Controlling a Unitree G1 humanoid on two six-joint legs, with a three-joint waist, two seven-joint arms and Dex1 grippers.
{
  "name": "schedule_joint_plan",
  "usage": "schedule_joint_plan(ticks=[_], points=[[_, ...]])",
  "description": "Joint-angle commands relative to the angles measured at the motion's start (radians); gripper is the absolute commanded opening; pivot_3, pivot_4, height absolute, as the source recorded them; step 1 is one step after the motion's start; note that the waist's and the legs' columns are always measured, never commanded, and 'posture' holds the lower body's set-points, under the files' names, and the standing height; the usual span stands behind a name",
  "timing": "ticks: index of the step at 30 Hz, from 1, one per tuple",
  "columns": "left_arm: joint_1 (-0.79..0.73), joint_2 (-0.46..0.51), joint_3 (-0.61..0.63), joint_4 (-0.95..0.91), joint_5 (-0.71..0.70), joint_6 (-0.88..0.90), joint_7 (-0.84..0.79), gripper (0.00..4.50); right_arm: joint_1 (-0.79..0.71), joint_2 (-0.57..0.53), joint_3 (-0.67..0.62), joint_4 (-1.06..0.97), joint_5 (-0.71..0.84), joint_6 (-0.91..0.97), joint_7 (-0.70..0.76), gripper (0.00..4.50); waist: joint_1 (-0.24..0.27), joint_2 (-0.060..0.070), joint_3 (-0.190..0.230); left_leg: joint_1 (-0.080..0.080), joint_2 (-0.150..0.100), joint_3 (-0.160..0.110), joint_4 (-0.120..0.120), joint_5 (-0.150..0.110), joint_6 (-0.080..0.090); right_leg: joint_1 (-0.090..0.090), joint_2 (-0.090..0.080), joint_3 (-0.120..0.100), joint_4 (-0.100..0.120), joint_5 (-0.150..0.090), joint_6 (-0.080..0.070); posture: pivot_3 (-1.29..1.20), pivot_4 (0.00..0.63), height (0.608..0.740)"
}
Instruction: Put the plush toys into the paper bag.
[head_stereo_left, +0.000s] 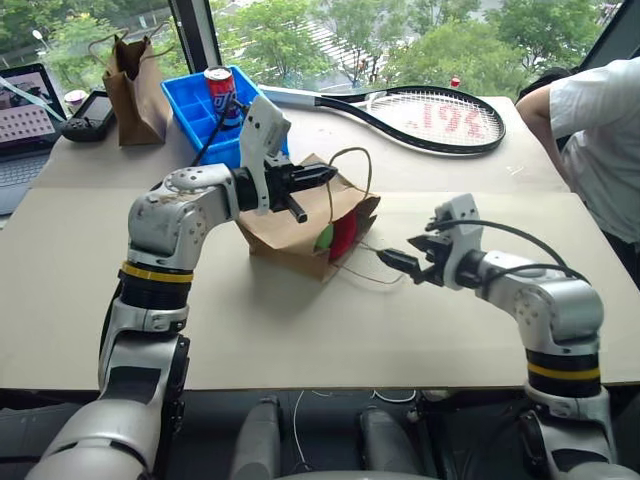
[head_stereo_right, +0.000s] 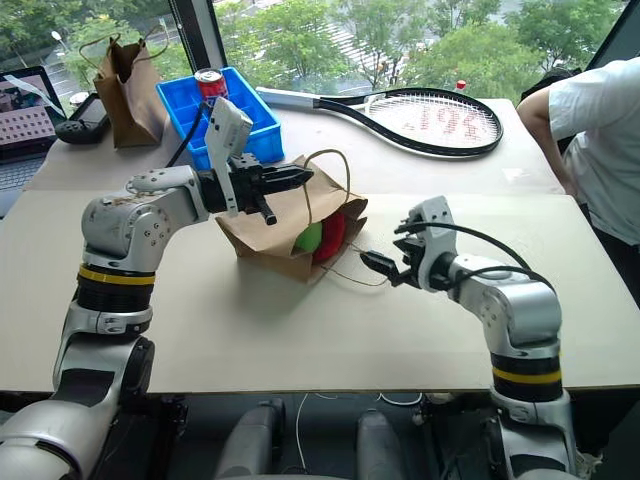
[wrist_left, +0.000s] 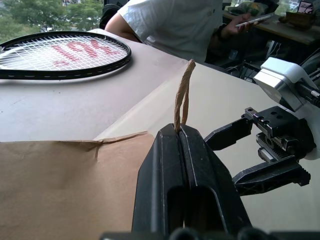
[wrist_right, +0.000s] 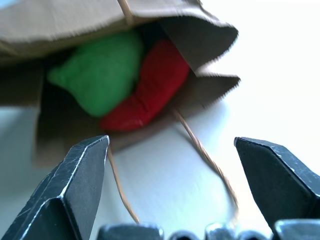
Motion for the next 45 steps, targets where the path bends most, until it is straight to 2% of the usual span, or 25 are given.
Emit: schedule_joint_plan(ticks=[1, 3, 5, 9, 11, 16, 25, 28, 35, 39, 45], points=[[-0.04, -0.007, 0.003, -0.012, 0.003, -0.03, -0.012, 0.0, 0.079, -0.111, 0.097, -0.11, -0.077, -0.181, 0.072, 4.47, -0.007, 0.0, 0.0, -0.001, 0.0, 0.0, 0.0, 0.0, 0.0, -0.002, 0.0, 0.001, 0.0, 0.0, 0.0, 0.0, 0.15, 0.739], [-0.044, -0.008, 0.001, -0.005, 0.005, -0.034, -0.017, 0.0, 0.116, -0.15, 0.164, -0.108, -0.138, -0.264, 0.076, 4.47, -0.014, 0.0, 0.0, -0.001, 0.0, 0.0, 0.0, 0.0, 0.0, -0.004, 0.001, 0.001, 0.001, 0.0, 0.0, 0.0, 0.15, 0.739], [-0.046, -0.008, 0.001, -0.001, 0.006, -0.036, -0.019, 0.0, 0.12, -0.098, 0.125, -0.085, -0.108, -0.219, 0.028, 4.47, -0.021, 0.0, 0.0, -0.001, 0.0, -0.001, 0.0, 0.0, 0.0, -0.004, 0.001, 0.001, 0.002, -0.002, 0.004, 0.0, 0.15, 0.739], [-0.047, -0.004, 0.006, -0.007, 0.004, -0.032, -0.02, 0.0, 0.096, 0.135, -0.117, 0.028, 0.067, -0.041, -0.091, 4.47, -0.021, 0.0, 0.0, -0.001, 0.0, -0.002, 0.001, 0.002, 0.0, -0.004, 0.001, 0.001, 0.003, -0.001, 0.002, 0.0, 0.15, 0.739], [-0.043, -0.002, 0.008, -0.013, 0.003, -0.031, -0.019, 0.0, 0.091, 0.194, -0.174, 0.065, 0.128, 0.016, -0.097, 4.47, -0.016, 0.0, 0.0, -0.001, 0.0, -0.002, 0.001, 0.003, -0.001, -0.003, 0.001, 0.001, 0.003, 0.001, -0.001, 0.0, 0.15, 0.739], [-0.038, 0.0, 0.008, -0.02, 0.001, -0.029, -0.016, 0.0, 0.078, 0.247, -0.171, 0.116, 0.19, 0.063, -0.086, 4.47, -0.009, 0.0, 0.0, -0.001, 0.0, -0.002, 0.001, 0.003, -0.001, -0.003, 0.001, 0.001, 0.003, 0.002, 0.0, 0.0, 0.15, 0.739], [-0.035, -0.001, 0.012, -0.025, -0.001, -0.029, -0.005, 0.0, -0.049, 0.357, -0.144, 0.289, 0.193, -0.002, -0.097, 4.47, -0.043, -0.001, -0.001, 0.003, 0.001, -0.002, -0.001, 0.003, -0.001, -0.002, 0.003, 0.001, 0.004, 0.002, -0.002, 0.0, 0.15, 0.739], [-0.032, 0.003, 0.018, -0.031, -0.003, -0.026, 0.0, 0.0, -0.074, 0.381, -0.169, 0.325, 0.207, -0.033, -0.09, 3.82, -0.043, -0.001, -0.001, 0.004, 0.001, -0.003, -0.001, 0.003, -0.001, -0.002, 0.003, 0.001, 0.004, 0.002, -0.002, 0.0, 0.15, 0.739], [-0.022, 0.031, 0.042, -0.037, 0.002, -0.029, 0.013, 0.0, -0.116, 0.383, -0.283, 0.258, 0.402, -0.017, -0.048, 1.32, -0.033, -0.001, 0.0, -0.001, 0.001, -0.002, -0.001, 0.003, -0.001, -0.004, 0.003, 0.001, 0.004, 0.002, -0.002, 0.0, 0.15, 0.739], [-0.029, 0.048, 0.055, -0.025, 0.007, -0.043, 0.017, 0.0, -0.166, 0.355, -0.306, 0.208, 0.491, -0.011, -0.063, 0.04, -0.031, 0.0, 0.0, -0.002, 0.001, -0.003, 0.0, 0.003, -0.001, -0.004, 0.002, 0.001, 0.004, 0.003, -0.001, 0.0, 0.15, 0.739], [-0.089, 0.081, 0.074, 0.054, 0.045, -0.122, 0.014, 0.0, -0.331, 0.289, -0.286, 0.147, 0.598, 0.006, -0.1, 0.04, -0.031, 0.0, 0.0, -0.002, 0.001, -0.003, -0.001, 0.003, -0.001, -0.005, 0.003, 0.001, 0.004, 0.003, -0.001, 0.0, 0.15, 0.739]])
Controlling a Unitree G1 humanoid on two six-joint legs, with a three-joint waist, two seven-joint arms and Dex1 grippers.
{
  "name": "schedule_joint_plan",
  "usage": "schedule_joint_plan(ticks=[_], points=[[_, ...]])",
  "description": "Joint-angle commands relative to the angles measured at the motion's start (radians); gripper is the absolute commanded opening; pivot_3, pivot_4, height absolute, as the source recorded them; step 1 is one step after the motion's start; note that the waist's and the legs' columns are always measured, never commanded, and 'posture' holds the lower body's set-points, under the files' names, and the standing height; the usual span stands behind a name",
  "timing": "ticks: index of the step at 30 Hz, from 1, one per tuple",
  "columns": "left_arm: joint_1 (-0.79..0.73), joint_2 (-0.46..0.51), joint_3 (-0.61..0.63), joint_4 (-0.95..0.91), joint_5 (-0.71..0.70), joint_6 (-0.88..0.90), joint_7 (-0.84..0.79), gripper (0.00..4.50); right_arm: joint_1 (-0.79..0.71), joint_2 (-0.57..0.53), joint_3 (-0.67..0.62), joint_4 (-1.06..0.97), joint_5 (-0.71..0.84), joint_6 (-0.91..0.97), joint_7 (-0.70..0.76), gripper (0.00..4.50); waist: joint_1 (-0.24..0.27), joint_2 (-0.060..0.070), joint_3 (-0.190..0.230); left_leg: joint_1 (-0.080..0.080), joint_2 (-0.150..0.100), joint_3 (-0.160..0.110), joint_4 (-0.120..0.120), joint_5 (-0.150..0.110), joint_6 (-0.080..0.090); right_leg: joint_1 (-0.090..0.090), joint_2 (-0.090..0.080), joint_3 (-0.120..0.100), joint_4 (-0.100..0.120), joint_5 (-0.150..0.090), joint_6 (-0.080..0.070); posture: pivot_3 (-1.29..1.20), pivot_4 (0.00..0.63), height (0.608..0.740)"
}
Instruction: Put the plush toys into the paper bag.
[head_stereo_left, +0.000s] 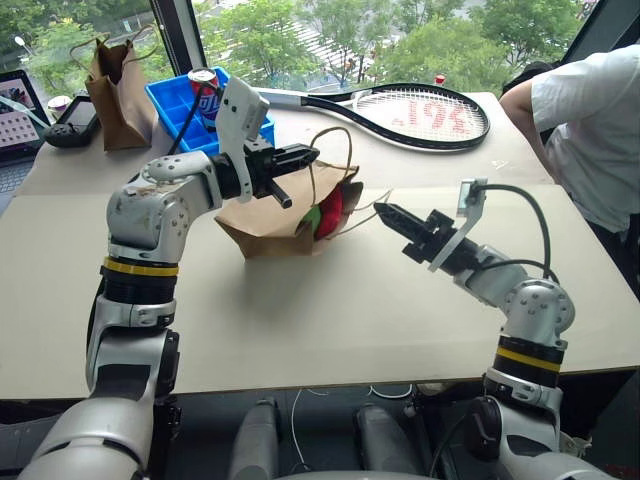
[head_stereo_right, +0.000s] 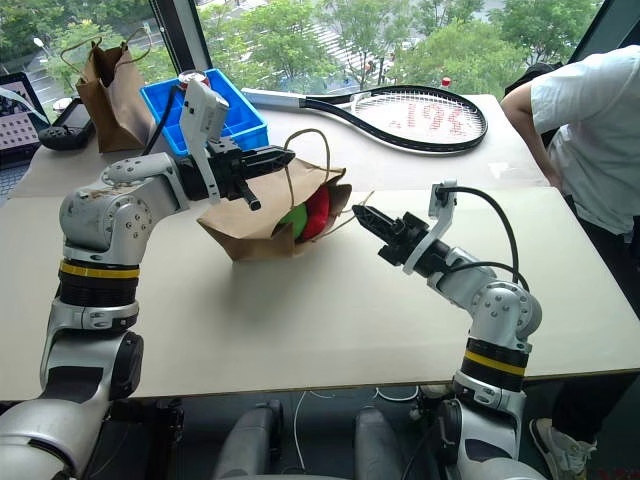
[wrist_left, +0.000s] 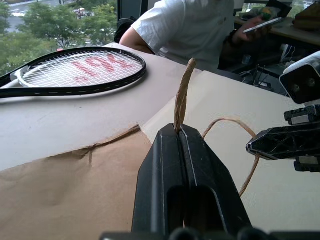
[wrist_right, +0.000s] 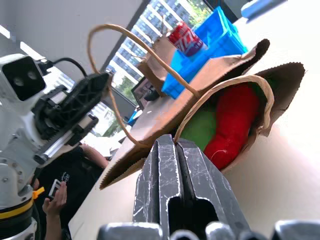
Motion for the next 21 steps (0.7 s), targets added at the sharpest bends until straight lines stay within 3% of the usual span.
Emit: schedule_joint_plan(ticks=[1, 9, 17, 20, 21], points=[[-0.082, 0.028, 0.043, 0.042, 0.029, -0.084, -0.002, 0.0, -0.125, -0.036, 0.01, -0.066, 0.085, 0.01, -0.027, 0.04, 0.0, 0.0, 0.0, -0.001, 0.0, 0.0, 0.0, 0.0, 0.0, -0.001, 0.0, 0.0, 0.0, 0.0, 0.0, 0.0, 0.15, 0.739], [-0.129, 0.046, 0.065, 0.133, 0.06, -0.167, -0.002, 0.0, -0.27, -0.043, 0.043, -0.075, 0.173, 0.025, -0.111, 0.04, 0.002, 0.0, 0.0, -0.001, 0.0, 0.0, -0.001, 0.0, 0.0, 0.0, 0.0, 0.0, -0.001, 0.0, 0.0, 0.0, 0.15, 0.739], [-0.067, 0.06, 0.043, 0.065, 0.043, -0.109, -0.039, 0.0, -0.214, -0.097, 0.067, -0.131, 0.281, 0.086, -0.192, 0.04, 0.005, 0.0, 0.0, -0.002, 0.0, 0.0, -0.001, 0.0, 0.0, -0.001, -0.001, -0.001, -0.001, 0.0, 0.0, 0.0, 0.15, 0.739], [-0.029, 0.083, 0.043, 0.01, 0.004, -0.039, -0.082, 0.8, -0.178, -0.141, 0.06, -0.133, 0.334, 0.119, -0.221, 0.0, 0.003, 0.0, 0.0, -0.002, 0.0, 0.0, -0.001, 0.0, 0.0, -0.001, -0.001, 0.0, 0.0, 0.0, 0.0, 0.0, 0.15, 0.739], [-0.017, 0.092, 0.048, -0.01, -0.016, -0.012, -0.1, 1.19, -0.169, -0.161, 0.061, -0.138, 0.346, 0.129, -0.222, 0.29, 0.003, 0.0, 0.0, -0.002, 0.0, 0.0, -0.001, 0.0, 0.0, -0.001, -0.001, 0.0, 0.0, 0.0, 0.0, 0.0, 0.15, 0.739]])
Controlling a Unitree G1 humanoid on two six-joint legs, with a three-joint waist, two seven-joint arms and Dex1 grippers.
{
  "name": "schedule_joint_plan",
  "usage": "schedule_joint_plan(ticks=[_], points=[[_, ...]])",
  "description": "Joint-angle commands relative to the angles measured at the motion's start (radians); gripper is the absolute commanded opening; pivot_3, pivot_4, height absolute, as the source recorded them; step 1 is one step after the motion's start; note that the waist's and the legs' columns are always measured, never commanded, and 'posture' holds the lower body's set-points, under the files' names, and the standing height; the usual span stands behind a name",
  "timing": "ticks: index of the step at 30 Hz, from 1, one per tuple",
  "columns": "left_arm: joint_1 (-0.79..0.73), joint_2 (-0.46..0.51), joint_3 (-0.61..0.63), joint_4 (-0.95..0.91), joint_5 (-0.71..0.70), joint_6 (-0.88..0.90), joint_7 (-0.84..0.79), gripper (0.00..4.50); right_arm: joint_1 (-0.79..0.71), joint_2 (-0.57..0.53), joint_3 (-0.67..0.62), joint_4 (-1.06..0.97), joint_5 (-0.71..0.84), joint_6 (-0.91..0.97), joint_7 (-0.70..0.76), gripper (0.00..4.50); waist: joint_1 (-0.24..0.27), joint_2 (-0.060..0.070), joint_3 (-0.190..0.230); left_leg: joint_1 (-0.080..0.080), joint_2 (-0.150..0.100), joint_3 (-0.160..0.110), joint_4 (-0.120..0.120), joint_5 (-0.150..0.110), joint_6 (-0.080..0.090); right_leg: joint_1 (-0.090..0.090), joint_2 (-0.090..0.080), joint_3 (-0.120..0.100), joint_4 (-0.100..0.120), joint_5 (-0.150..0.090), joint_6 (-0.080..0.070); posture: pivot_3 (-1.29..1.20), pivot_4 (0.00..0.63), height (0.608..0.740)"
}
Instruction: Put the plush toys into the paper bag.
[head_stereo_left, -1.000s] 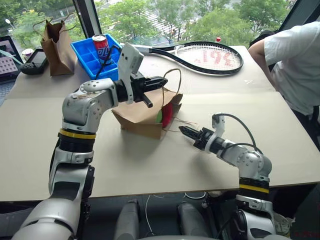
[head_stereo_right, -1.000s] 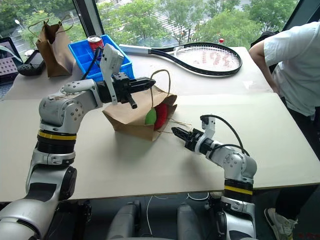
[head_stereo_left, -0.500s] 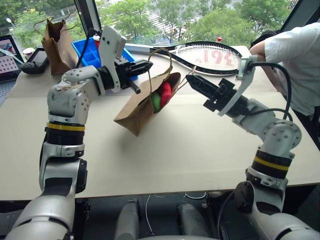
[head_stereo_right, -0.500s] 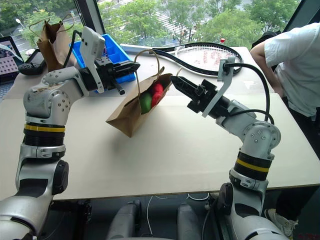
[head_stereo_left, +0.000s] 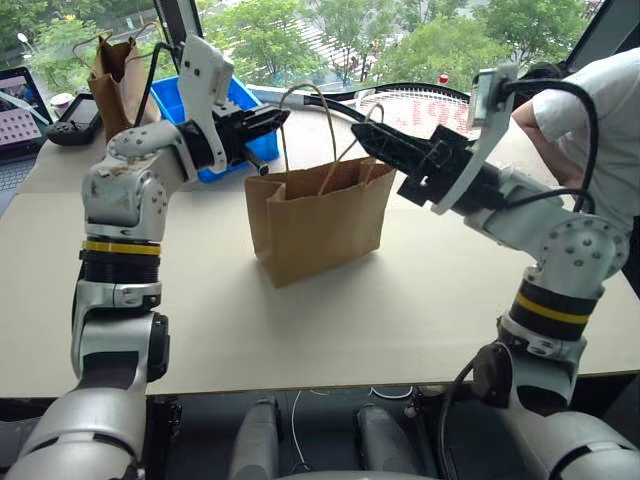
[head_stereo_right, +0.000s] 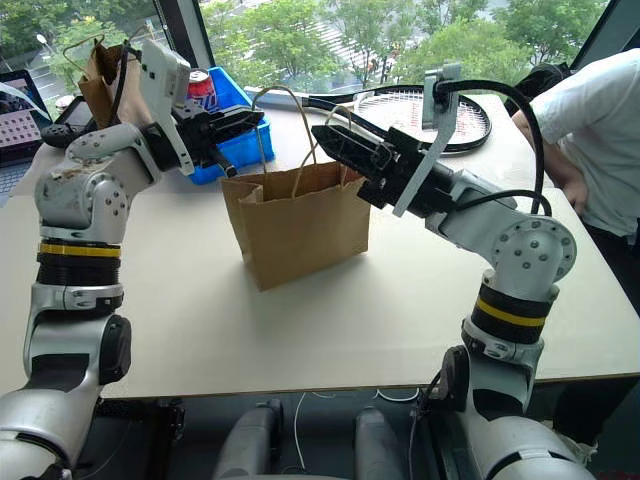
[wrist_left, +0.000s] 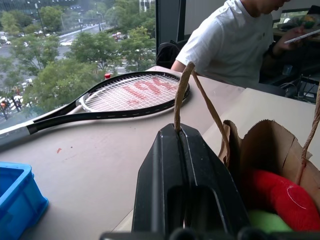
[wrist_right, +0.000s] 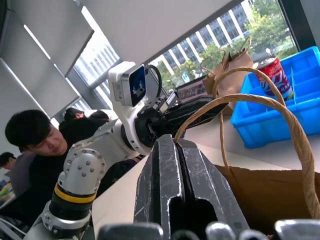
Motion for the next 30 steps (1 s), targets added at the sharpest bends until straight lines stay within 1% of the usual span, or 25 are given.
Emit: schedule_joint_plan(ticks=[1, 2, 3, 4, 5, 6, 8, 9, 10, 12, 13, 15, 17, 20, 21, 24, 26, 27, 30], points=[[0.021, 0.037, 0.019, -0.1, -0.073, 0.087, -0.064, 1.53, 0.019, -0.068, -0.011, -0.047, 0.082, 0.033, -0.015, 0.59, -0.001, 0.0, 0.0, 0.0, 0.0, 0.0, 0.0, 0.0, 0.0, 0.0, 0.0, 0.0, 0.0, 0.0, 0.0, 0.0, 0.15, 0.739], [0.029, 0.046, 0.02, -0.114, -0.082, 0.099, -0.075, 1.91, 0.025, -0.084, -0.011, -0.05, 0.099, 0.037, -0.017, 0.8, -0.001, 0.0, 0.0, 0.0, 0.0, 0.0, 0.0, 0.0, 0.0, 0.0, 0.0, 0.0, 0.0, 0.0, 0.0, 0.0, 0.15, 0.739], [0.036, 0.057, 0.022, -0.123, -0.085, 0.105, -0.083, 2.34, 0.029, -0.102, -0.014, -0.052, 0.117, 0.041, -0.019, 1.18, -0.001, 0.0, 0.0, 0.0, 0.0, 0.0, 0.0, 0.0, 0.0, 0.0, 0.0, 0.0, 0.0, 0.0, 0.0, 0.0, 0.15, 0.739], [0.039, 0.065, 0.024, -0.126, -0.084, 0.108, -0.085, 2.64, 0.03, -0.117, -0.015, -0.052, 0.131, 0.042, -0.022, 1.49, -0.002, 0.0, 0.0, 0.0, 0.0, 0.0, 0.0, 0.0, 0.0, 0.0, 0.0, 0.0, 0.0, 0.0, 0.0, 0.0, 0.15, 0.739], [0.039, 0.076, 0.026, -0.123, -0.077, 0.103, -0.087, 3.06, 0.03, -0.137, -0.019, -0.05, 0.148, 0.042, -0.024, 1.86, -0.002, 0.0, 0.0, 0.0, 0.0, 0.0, 0.0, 0.0, 0.0, 0.0, 0.0, 0.0, 0.0, 0.0, 0.0, 0.0, 0.15, 0.739], [0.039, 0.098, 0.029, -0.115, -0.068, 0.084, -0.102, 3.34, 0.028, -0.166, -0.027, -0.048, 0.172, 0.048, -0.024, 2.18, -0.002, 0.0, 0.0, 0.0, 0.0, 0.0, 0.0, 0.0, 0.0, 0.0, 0.0, 0.0, 0.0, 0.0, 0.0, 0.0, 0.15, 0.739], [0.044, 0.156, 0.045, -0.098, -0.064, 0.05, -0.156, 4.16, 0.028, -0.229, -0.041, -0.045, 0.226, 0.057, -0.02, 2.93, -0.002, 0.0, 0.0, 0.0, 0.0, 0.0, 0.0, 0.0, 0.0, 0.0, 0.0, 0.0, 0.0, 0.0, 0.0, 0.0, 0.15, 0.739], [0.049, 0.182, 0.054, -0.09, -0.065, 0.033, -0.18, 4.48, 0.03, -0.259, -0.045, -0.044, 0.253, 0.061, -0.017, 3.26, -0.002, 0.0, 0.0, 0.0, 0.0, 0.0, 0.0, 0.0, 0.0, 0.0, 0.0, 0.0, 0.0, 0.0, 0.0, 0.0, 0.15, 0.739], [0.059, 0.208, 0.066, -0.082, -0.066, 0.007, -0.206, 4.5, 0.038, -0.299, -0.051, -0.045, 0.283, 0.069, -0.007, 3.55, -0.003, 0.0, 0.0, 0.0, 0.0, 0.0, 0.0, 0.0, 0.0, 0.0, 0.0, 0.0, -0.001, 0.0, -0.001, 0.0, 0.15, 0.739], [0.093, 0.249, 0.097, -0.075, -0.082, -0.038, -0.259, 4.5, 0.062, -0.386, -0.064, -0.047, 0.322, 0.091, 0.023, 4.27, -0.002, 0.0, 0.0, 0.0, 0.0, 0.0, 0.0, 0.0, 0.0, 0.0, 0.0, 0.0, -0.001, -0.001, -0.001, 0.0, 0.15, 0.739], [0.119, 0.268, 0.117, -0.08, -0.1, -0.044, -0.288, 4.5, 0.08, -0.43, -0.07, -0.054, 0.332, 0.099, 0.038, 4.46, -0.002, 0.0, 0.0, 0.0, 0.0, 0.0, -0.001, 0.0, 0.0, 0.0, 0.0, 0.0, -0.001, -0.001, -0.002, 0.0, 0.15, 0.739], [0.208, 0.314, 0.138, -0.12, -0.126, -0.06, -0.373, 4.5, 0.129, -0.505, -0.067, -0.085, 0.305, 0.106, 0.074, 4.46, -0.002, 0.0, 0.0, 0.0, 0.0, 0.001, -0.001, 0.0, 0.0, 0.0, -0.001, 0.0, -0.002, -0.002, -0.002, 0.0, 0.15, 0.739], [0.309, 0.339, 0.161, -0.156, -0.148, -0.065, -0.423, 4.5, 0.198, -0.572, -0.026, -0.16, 0.213, 0.089, 0.138, 4.46, -0.003, 0.0, 0.0, 0.0, 0.0, 0.001, -0.001, 0.0, 0.001, 0.0, -0.001, 0.0, -0.002, -0.002, -0.003, 0.0, 0.15, 0.739], [0.424, 0.343, 0.185, -0.185, -0.148, -0.1, -0.44, 4.5, 0.287, -0.616, 0.061, -0.26, 0.085, 0.035, 0.209, 4.46, -0.003, -0.001, 0.0, 0.001, 0.001, 0.001, -0.001, 0.0, 0.001, 0.0, -0.001, 0.0, -0.002, -0.004, -0.007, 0.0, 0.15, 0.739], [0.455, 0.335, 0.188, -0.195, -0.146, -0.12, -0.441, 4.5, 0.313, -0.619, 0.103, -0.29, 0.024, 0.004, 0.223, 4.22, -0.002, -0.001, 0.001, 0.001, 0.001, 0.001, -0.001, 0.0, 0.001, 0.0, -0.001, -0.001, -0.001, -0.006, -0.01, 0.0, 0.15, 0.739], [0.523, 0.287, 0.173, -0.234, -0.129, -0.167, -0.404, 4.5, 0.362, -0.565, 0.234, -0.334, -0.156, -0.104, 0.222, 3.39, -0.002, -0.001, 0.001, 0.001, 0.002, 0.002, 0.001, 0.0, 0.001, 0.0, -0.002, -0.001, -0.001, -0.005, -0.012, 0.0, 0.15, 0.739], [0.53, 0.247, 0.149, -0.255, -0.092, -0.216, -0.35, 4.5, 0.371, -0.533, 0.315, -0.349, -0.262, -0.17, 0.224, 2.7, 0.003, -0.002, 0.001, 0.001, 0.002, 0.004, 0.002, 0.0, 0.0, 0.0, -0.002, -0.001, -0.003, -0.004, -0.014, 0.0, 0.15, 0.739], [0.528, 0.23, 0.146, -0.266, -0.095, -0.215, -0.333, 4.5, 0.372, -0.511, 0.35, -0.353, -0.309, -0.198, 0.219, 2.29, 0.006, -0.002, 0.001, 0.001, 0.002, 0.004, 0.002, 0.0, 0.0, 0.0, -0.002, -0.001, -0.003, -0.003, -0.014, 0.0, 0.15, 0.739], [0.515, 0.196, 0.141, -0.284, -0.103, -0.213, -0.298, 4.5, 0.379, -0.421, 0.431, -0.356, -0.425, -0.271, 0.172, 1.27, 0.013, -0.003, 0.0, 0.0, 0.002, 0.004, 0.002, 0.001, 0.001, 0.0, -0.002, 0.0, -0.003, -0.002, -0.014, 0.0, 0.15, 0.739]])
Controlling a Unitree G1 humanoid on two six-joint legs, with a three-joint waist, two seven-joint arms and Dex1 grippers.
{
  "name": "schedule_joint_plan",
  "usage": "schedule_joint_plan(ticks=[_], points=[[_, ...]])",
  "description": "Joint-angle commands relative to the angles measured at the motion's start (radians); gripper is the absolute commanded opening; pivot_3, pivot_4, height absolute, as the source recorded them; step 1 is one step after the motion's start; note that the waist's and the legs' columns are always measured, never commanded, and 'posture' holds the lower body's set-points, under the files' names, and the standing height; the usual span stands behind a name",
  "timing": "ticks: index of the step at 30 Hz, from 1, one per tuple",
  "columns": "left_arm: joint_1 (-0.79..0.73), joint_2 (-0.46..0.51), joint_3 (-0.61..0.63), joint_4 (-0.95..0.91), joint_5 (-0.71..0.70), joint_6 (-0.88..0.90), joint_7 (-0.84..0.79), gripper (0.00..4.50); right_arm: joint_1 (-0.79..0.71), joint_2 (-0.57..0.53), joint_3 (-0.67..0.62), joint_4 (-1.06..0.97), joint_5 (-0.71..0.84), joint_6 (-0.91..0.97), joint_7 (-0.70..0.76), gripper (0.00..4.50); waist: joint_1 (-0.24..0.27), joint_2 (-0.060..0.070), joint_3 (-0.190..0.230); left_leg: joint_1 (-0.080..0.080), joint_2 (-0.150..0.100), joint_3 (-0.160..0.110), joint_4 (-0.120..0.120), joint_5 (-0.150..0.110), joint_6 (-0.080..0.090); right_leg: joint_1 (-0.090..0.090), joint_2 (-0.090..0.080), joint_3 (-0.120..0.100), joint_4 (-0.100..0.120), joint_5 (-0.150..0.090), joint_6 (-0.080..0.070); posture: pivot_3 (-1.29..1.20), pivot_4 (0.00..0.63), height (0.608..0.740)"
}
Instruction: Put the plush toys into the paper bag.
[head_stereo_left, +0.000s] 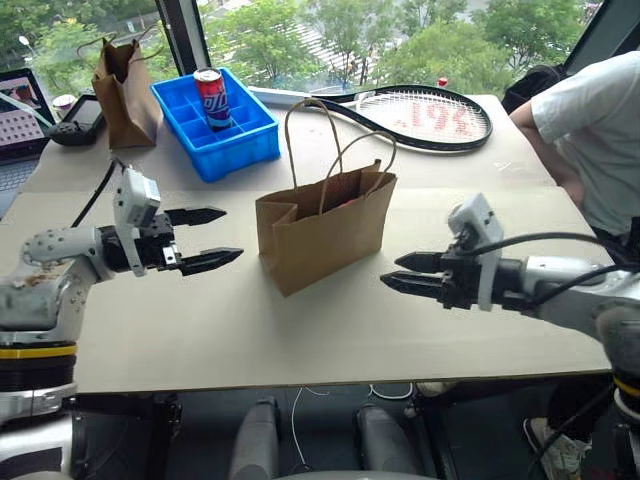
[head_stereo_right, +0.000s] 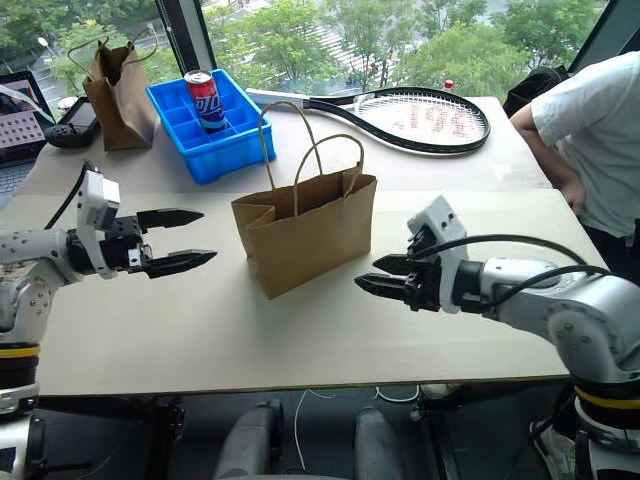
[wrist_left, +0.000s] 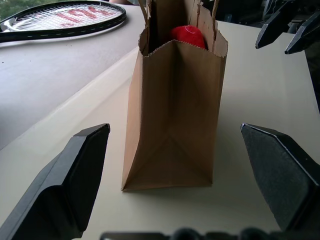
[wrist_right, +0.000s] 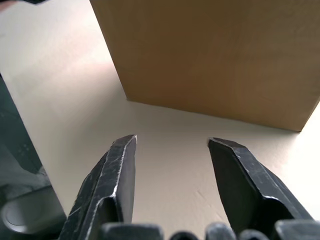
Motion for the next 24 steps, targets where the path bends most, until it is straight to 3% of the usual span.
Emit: schedule_joint_plan(ticks=[1, 4, 13, 24], points=[[-0.028, -0.017, 0.003, -0.051, -0.003, -0.024, 0.045, 4.5, 0.004, 0.088, 0.068, -0.035, -0.145, -0.113, -0.048, 0.97, 0.003, -0.001, 0.0, 0.0, 0.0, 0.0, 0.001, 0.0, 0.0, 0.0, 0.0, 0.0, 0.0, 0.0, 0.0, 0.0, 0.15, 0.739], [-0.043, -0.022, -0.015, -0.039, 0.009, -0.016, 0.059, 4.5, 0.013, 0.161, 0.119, -0.022, -0.25, -0.167, -0.089, 0.03, 0.007, -0.001, 0.0, 0.0, 0.0, 0.0, 0.0, 0.001, 0.001, 0.0, 0.001, 0.0, 0.001, 0.001, 0.003, 0.0, 0.15, 0.739], [-0.095, -0.085, -0.098, -0.067, -0.04, 0.052, 0.044, 4.5, -0.028, 0.324, 0.19, 0.075, -0.462, -0.277, -0.128, 0.03, 0.014, -0.001, 0.0, 0.0, 0.0, 0.0, 0.0, 0.001, 0.001, 0.0, 0.001, 0.0, 0.001, 0.002, 0.006, 0.0, 0.15, 0.739], [-0.161, -0.184, -0.187, -0.019, 0.023, 0.022, 0.096, 4.5, -0.048, 0.437, 0.199, 0.138, -0.561, -0.323, -0.095, 0.03, 0.013, -0.001, 0.0, 0.0, 0.0, -0.001, 0.0, 0.001, 0.001, 0.001, 0.001, 0.0, 0.001, 0.003, 0.009, 0.0, 0.15, 0.739]])
